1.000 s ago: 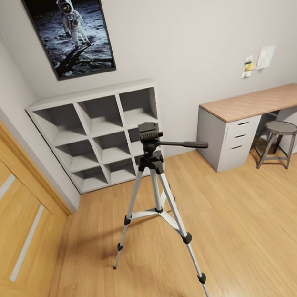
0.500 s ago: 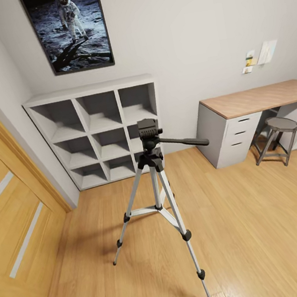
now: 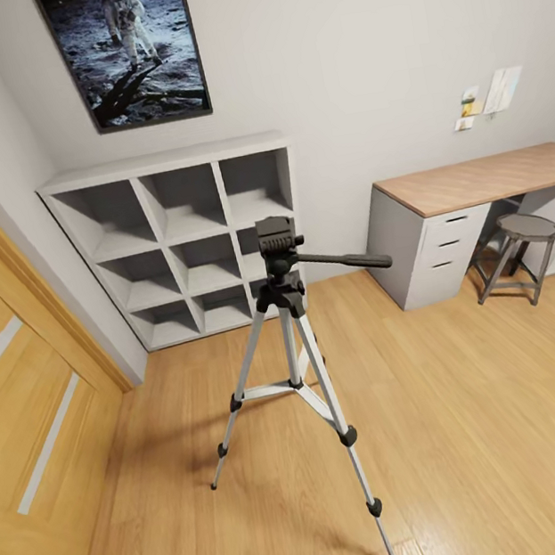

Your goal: Attach the digital camera to the camera tripod in the bedroom.

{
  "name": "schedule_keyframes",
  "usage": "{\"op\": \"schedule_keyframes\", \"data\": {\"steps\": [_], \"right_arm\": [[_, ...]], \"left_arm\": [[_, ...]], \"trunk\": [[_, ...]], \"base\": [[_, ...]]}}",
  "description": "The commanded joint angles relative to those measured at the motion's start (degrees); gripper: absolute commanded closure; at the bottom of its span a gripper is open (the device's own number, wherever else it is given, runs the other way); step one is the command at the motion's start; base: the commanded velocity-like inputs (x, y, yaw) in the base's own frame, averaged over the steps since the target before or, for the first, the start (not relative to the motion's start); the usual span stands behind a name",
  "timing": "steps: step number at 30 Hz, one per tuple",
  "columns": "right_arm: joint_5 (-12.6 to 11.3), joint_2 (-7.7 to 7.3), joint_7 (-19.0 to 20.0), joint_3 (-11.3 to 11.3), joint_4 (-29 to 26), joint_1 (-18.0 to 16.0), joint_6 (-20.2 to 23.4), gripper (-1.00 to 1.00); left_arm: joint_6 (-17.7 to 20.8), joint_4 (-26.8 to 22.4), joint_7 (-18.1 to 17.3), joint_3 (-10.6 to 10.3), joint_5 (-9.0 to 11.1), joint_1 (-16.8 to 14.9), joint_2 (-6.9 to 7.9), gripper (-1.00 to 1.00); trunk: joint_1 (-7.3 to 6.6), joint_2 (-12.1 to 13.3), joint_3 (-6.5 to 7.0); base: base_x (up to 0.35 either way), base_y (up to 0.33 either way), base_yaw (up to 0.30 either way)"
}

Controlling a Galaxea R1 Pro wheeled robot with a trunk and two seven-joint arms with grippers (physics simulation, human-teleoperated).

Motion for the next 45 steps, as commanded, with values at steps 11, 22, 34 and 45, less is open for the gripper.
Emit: {"op": "schedule_keyframes", "data": {"steps": [11,22,34,45], "right_arm": [[0.59,0.05,0.12,-0.5,0.18,-0.09,-0.27,-1.0],[0.69,0.06,0.52,-0.46,0.1,-0.09,0.14,-1.0],[0.76,0.14,0.82,-0.49,0.1,-0.09,0.27,-1.0],[5.24,-0.17,1.05,-0.22,-7.41,-0.21,1.12,-1.0]], "left_arm": [[0.08,-0.01,-0.02,-0.12,0.29,-0.04,-0.24,1.0],[0.06,-0.01,-0.02,-0.12,0.09,-0.05,-0.36,1.0],[0.06,-0.01,-0.01,-0.12,0.06,-0.04,-0.37,1.0],[0.07,-0.21,0.08,0.17,0.28,-0.04,0.02,1.0]], "trunk": [[0.03,-0.1,-0.12],[0.03,-0.1,-0.12],[0.03,-0.1,-0.12],[0.03,-0.1,-0.12]], "base": [[0.0,0.0,0.0],[0.0,0.0,0.0],[0.0,0.0,0.0],[0.0,0.0,0.0]]}}
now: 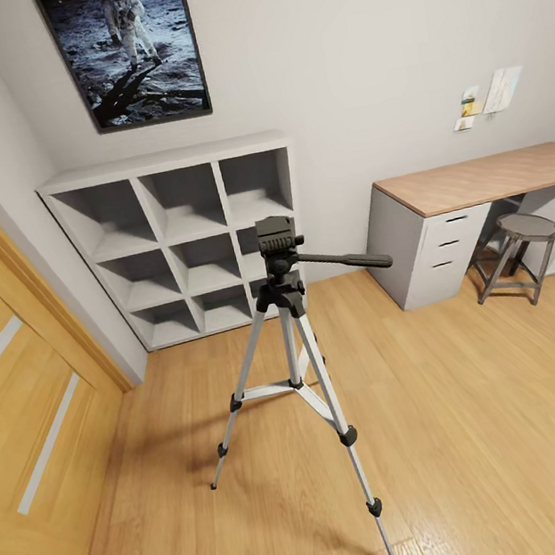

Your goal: Attach the digital camera to the camera tripod in the bedroom.

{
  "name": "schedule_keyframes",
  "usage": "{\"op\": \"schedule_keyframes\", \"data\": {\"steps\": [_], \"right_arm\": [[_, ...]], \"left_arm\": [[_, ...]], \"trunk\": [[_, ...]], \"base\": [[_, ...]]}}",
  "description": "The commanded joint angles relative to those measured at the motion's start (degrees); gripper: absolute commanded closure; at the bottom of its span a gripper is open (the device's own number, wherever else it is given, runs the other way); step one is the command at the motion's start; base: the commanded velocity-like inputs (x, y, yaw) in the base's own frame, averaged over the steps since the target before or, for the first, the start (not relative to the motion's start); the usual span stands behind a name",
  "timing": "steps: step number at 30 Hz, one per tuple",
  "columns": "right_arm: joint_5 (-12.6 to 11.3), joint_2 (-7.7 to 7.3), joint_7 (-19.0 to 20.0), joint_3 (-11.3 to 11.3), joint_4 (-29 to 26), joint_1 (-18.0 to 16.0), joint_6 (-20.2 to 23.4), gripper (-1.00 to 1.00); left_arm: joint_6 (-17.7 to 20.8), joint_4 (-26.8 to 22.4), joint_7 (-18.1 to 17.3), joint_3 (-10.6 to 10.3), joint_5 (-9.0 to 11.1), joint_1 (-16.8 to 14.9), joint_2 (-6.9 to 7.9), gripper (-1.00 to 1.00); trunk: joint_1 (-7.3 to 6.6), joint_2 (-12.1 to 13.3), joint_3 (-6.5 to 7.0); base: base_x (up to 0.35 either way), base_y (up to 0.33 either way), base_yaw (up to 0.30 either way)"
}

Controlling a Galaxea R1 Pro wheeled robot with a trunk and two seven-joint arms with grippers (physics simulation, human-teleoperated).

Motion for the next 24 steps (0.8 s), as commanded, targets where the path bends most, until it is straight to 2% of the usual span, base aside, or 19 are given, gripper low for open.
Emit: {"op": "schedule_keyframes", "data": {"steps": [1,2,4,5,6,7,9,10,12,13,15,16,18,19,20,22,24], "right_arm": [[1.08,0.01,0.31,-0.43,-2.11,-0.01,0.64,-1.0],[1.88,0.06,0.53,-0.38,-7.99,-0.03,3.88,-1.0],[2.38,0.16,1.01,-0.35,-14.64,-0.04,8.39,-1.0],[2.68,0.43,2.08,-0.33,-22.19,-0.04,14.2,-1.0],[2.77,0.59,2.65,-0.32,-25.5,-0.05,16.83,-1.0],[2.86,0.92,4.24,-0.31,-32.11,-0.05,22.05,-1.0],[2.91,1.21,6.45,-0.29,-38.63,-0.05,26.95,-1.0],[2.93,1.46,9.77,-0.24,-46.05,-0.15,31.73,-1.0],[3.02,1.65,13.1,-0.18,-52.88,-0.33,35.74,-1.0],[3.13,1.77,15.82,-0.13,-58.44,-0.65,38.94,-1.0],[3.19,1.88,17.89,-0.09,-62.78,-1.6,41.7,-1.0],[3.21,2.0,19.34,-0.05,-66.13,-3.43,44.44,-1.0],[3.16,2.09,20.36,0.22,-68.5,-5.87,47.55,-1.0],[2.93,2.31,22.08,2.66,-71.05,-11.83,55.02,-1.0],[2.8,2.73,22.99,4.46,-71.74,-15.23,58.72,-1.0],[2.71,3.39,23.97,6.29,-72.23,-18.68,60.99,-1.0],[2.65,4.21,24.92,7.88,-72.56,-21.95,60.99,-1.0]], "left_arm": [[0.26,-0.05,0.0,-0.04,0.49,-0.03,0.02,1.0],[0.25,-0.1,0.01,-0.1,0.45,-0.03,0.02,1.0],[0.25,-0.15,-0.01,-0.2,0.41,-0.03,0.0,1.0],[0.25,-0.2,-0.01,-0.28,0.39,-0.03,0.0,1.0],[0.24,-0.21,-0.02,-0.31,0.38,-0.03,-0.01,1.0],[0.24,-0.21,-0.02,-0.38,0.36,-0.03,-0.01,1.0],[0.24,-0.23,-0.02,-0.43,0.36,-0.03,-0.01,1.0],[0.24,-0.25,-0.02,-0.46,0.35,-0.03,-0.02,1.0],[0.24,-0.26,-0.02,-0.48,0.32,-0.03,-0.02,1.0],[0.24,-0.25,-0.02,-0.49,0.29,-0.03,-0.02,1.0],[0.24,-0.23,-0.03,-0.5,0.3,-0.03,-0.02,1.0],[0.22,-0.22,-0.03,-0.5,0.31,-0.03,-0.02,1.0],[0.21,-0.21,-0.03,-0.51,0.32,-0.03,-0.02,1.0],[0.18,-0.2,-0.03,-0.51,0.33,-0.04,-0.02,1.0],[0.17,-0.2,-0.03,-0.51,0.33,-0.04,-0.02,1.0],[0.16,-0.2,-0.03,-0.51,0.34,-0.03,-0.02,1.0],[0.16,-0.19,-0.03,-0.51,0.34,-0.03,-0.02,1.0]], "trunk": [[0.02,-0.09,-0.1],[0.02,-0.09,-0.1],[0.02,-0.09,-0.1],[0.02,-0.09,-0.1],[0.02,-0.09,-0.1],[0.02,-0.09,-0.1],[0.02,-0.09,-0.1],[0.02,-0.09,-0.1],[0.02,-0.09,-0.1],[0.02,-0.09,-0.1],[0.02,-0.09,-0.1],[0.02,-0.09,-0.1],[0.02,-0.09,-0.1],[0.02,-0.09,-0.1],[0.02,-0.09,-0.1],[0.02,-0.09,-0.1],[0.02,-0.09,-0.1]], "base": [[0.0,0.0,0.0],[0.0,0.0,0.0],[0.0,0.0,0.0],[0.0,0.0,0.0],[0.0,0.0,0.0],[0.0,0.0,0.0],[0.0,0.0,0.0],[0.0,0.0,0.0],[0.0,0.0,0.0],[0.0,0.0,0.0],[0.0,0.0,0.0],[0.0,0.0,0.0],[0.0,0.0,0.0],[0.0,0.0,0.0],[0.0,0.0,0.0],[0.0,0.0,0.0],[0.0,0.0,0.0]]}}
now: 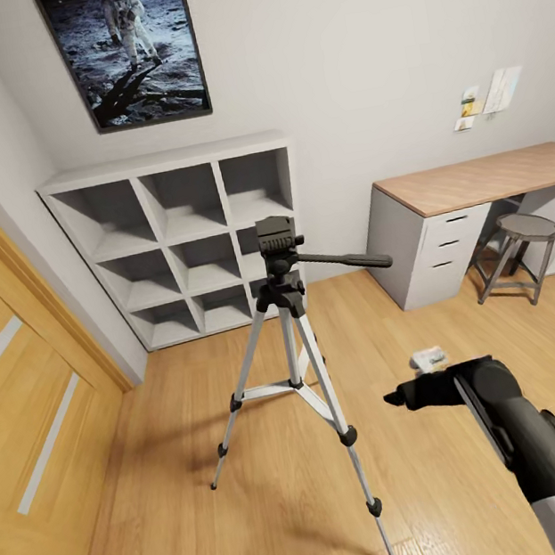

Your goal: Attach the digital camera to the camera tripod in the bedroom.

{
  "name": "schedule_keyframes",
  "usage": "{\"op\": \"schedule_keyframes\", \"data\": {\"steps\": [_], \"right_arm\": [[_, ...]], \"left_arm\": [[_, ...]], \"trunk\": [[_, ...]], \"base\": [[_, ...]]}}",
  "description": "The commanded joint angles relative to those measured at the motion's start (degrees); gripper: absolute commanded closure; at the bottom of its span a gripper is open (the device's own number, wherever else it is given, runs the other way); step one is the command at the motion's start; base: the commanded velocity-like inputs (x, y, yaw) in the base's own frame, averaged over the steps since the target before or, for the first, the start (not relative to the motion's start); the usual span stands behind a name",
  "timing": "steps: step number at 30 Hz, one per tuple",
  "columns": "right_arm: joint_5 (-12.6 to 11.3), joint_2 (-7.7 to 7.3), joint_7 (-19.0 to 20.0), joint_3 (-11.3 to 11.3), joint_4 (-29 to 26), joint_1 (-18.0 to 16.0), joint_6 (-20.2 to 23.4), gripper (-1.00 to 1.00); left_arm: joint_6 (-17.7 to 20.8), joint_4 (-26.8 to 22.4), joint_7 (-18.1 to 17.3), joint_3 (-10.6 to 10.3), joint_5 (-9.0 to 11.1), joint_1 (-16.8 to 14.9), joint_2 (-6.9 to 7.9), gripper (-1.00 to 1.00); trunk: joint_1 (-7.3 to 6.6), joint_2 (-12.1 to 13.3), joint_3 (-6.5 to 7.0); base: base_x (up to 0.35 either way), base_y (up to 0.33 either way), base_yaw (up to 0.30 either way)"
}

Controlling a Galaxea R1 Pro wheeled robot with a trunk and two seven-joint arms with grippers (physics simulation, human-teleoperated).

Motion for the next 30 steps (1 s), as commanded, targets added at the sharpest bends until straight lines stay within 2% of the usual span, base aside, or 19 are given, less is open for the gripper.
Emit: {"op": "schedule_keyframes", "data": {"steps": [1,2,3,4,8,12,13,15,17,23,30], "right_arm": [[0.81,1.03,1.4,1.25,-0.29,-2.91,0.16,-1.0],[0.82,1.61,1.7,1.75,-0.47,-4.18,0.16,-1.0],[0.86,2.91,2.12,2.54,-1.13,-6.01,0.16,-1.0],[0.91,5.32,2.56,3.5,-3.86,-7.89,0.16,-1.0],[0.89,6.79,2.92,4.25,-6.78,-8.91,0.16,-1.0],[0.87,6.97,3.06,5.03,-7.75,-9.1,0.16,-1.0],[0.87,7.02,3.09,6.64,-8.16,-9.14,0.16,-1.0],[0.87,7.09,3.1,7.86,-8.33,-9.18,0.16,-1.0],[0.87,7.23,3.34,10.18,-9.01,-9.19,0.16,-1.0],[0.8,7.51,3.58,11.07,-9.48,-9.2,0.16,-1.0],[0.79,7.82,3.53,14.5,-9.56,-9.18,0.16,-1.0]], "left_arm": [[0.27,-0.05,-0.02,-0.05,0.48,-0.03,0.0,1.0],[0.27,-0.05,-0.02,-0.05,0.48,-0.02,0.0,1.0],[0.26,-0.05,-0.02,-0.05,0.48,-0.02,0.0,1.0],[0.26,-0.05,-0.02,-0.05,0.48,-0.02,0.03,1.0],[0.26,-0.05,-0.02,-0.05,0.42,-0.02,0.05,1.0],[0.26,-0.05,-0.02,-0.06,0.4,-0.02,0.02,1.0],[0.26,-0.05,-0.02,-0.07,0.4,-0.02,0.01,1.0],[0.26,-0.05,-0.02,-0.08,0.4,-0.02,0.01,1.0],[0.26,0.02,-0.02,-0.11,0.39,-0.03,0.01,1.0],[0.26,0.03,-0.02,-0.11,0.36,-0.04,0.0,1.0],[0.27,0.04,-0.02,-0.14,0.14,-0.02,0.0,1.0]], "trunk": [[0.03,-0.1,-0.11],[0.03,-0.1,-0.11],[0.03,-0.1,-0.11],[0.03,-0.1,-0.11],[0.03,-0.1,-0.11],[0.03,-0.1,-0.11],[0.03,-0.1,-0.11],[0.03,-0.1,-0.11],[0.03,-0.1,-0.11],[0.03,-0.1,-0.11],[0.03,-0.1,-0.11]], "base": [[0.0,0.0,0.0],[0.0,0.0,0.0],[0.0,0.0,0.0],[0.0,0.0,0.0],[0.0,0.0,0.0],[0.0,0.0,0.0],[0.0,0.0,0.0],[0.0,0.0,0.0],[0.0,0.0,0.0],[0.0,0.0,0.0],[0.0,0.0,0.0]]}}
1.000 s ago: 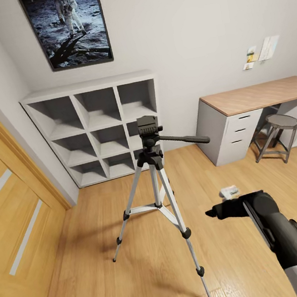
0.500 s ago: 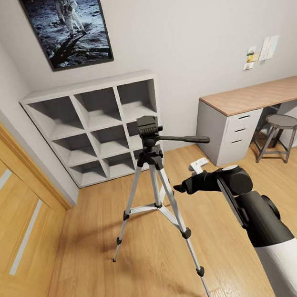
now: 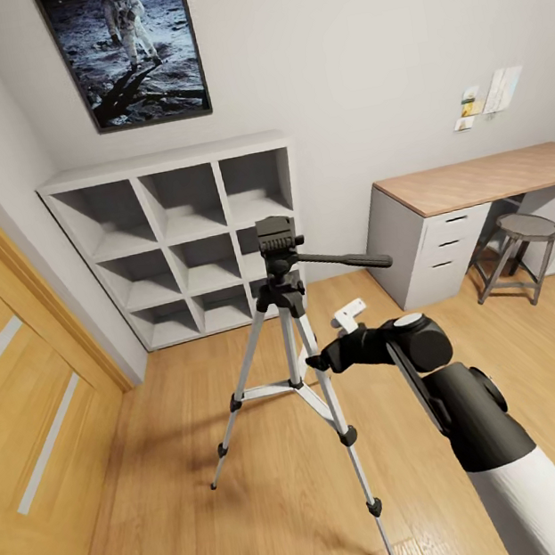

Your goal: Attach the digital camera to the camera tripod in the bedroom.

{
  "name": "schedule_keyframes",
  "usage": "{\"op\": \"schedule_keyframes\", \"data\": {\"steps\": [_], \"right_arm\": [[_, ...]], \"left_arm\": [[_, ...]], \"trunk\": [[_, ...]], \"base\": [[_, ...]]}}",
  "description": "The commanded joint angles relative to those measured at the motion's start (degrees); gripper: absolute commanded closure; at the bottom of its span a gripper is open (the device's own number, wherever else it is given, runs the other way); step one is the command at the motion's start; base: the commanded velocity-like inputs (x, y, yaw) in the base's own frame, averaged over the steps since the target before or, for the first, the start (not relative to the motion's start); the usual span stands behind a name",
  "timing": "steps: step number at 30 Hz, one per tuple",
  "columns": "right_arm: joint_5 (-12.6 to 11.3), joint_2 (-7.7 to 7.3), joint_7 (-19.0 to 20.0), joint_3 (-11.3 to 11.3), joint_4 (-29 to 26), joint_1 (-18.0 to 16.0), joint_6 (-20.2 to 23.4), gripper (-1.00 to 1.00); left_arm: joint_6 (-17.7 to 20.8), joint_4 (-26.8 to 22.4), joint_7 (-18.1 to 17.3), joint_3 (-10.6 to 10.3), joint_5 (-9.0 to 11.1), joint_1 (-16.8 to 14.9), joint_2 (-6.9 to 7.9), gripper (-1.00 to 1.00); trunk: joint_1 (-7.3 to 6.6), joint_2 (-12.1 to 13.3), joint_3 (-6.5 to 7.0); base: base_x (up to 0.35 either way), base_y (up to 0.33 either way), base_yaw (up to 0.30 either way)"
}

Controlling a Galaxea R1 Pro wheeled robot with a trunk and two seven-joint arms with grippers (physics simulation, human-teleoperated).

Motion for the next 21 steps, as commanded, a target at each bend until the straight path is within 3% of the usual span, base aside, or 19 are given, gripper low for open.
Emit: {"op": "schedule_keyframes", "data": {"steps": [1,11,21], "right_arm": [[0.63,0.06,0.51,0.1,-0.03,-0.05,0.18,-1.0],[0.56,0.26,0.87,0.58,0.01,-0.05,0.18,-1.0],[0.68,2.57,0.64,0.37,0.09,-0.05,0.18,-1.0]], "left_arm": [[0.25,-0.04,-0.01,-0.06,0.46,-0.03,0.0,1.0],[0.32,-0.04,-0.01,-0.07,0.35,-0.03,-0.08,1.0],[0.31,-0.04,-0.01,-0.07,0.3,-0.05,-0.1,1.0]], "trunk": [[0.03,-0.1,-0.1],[0.03,-0.1,-0.1],[0.03,-0.1,-0.1]], "base": [[0.0,0.0,0.0],[0.0,0.0,0.0],[0.0,0.0,0.0]]}}
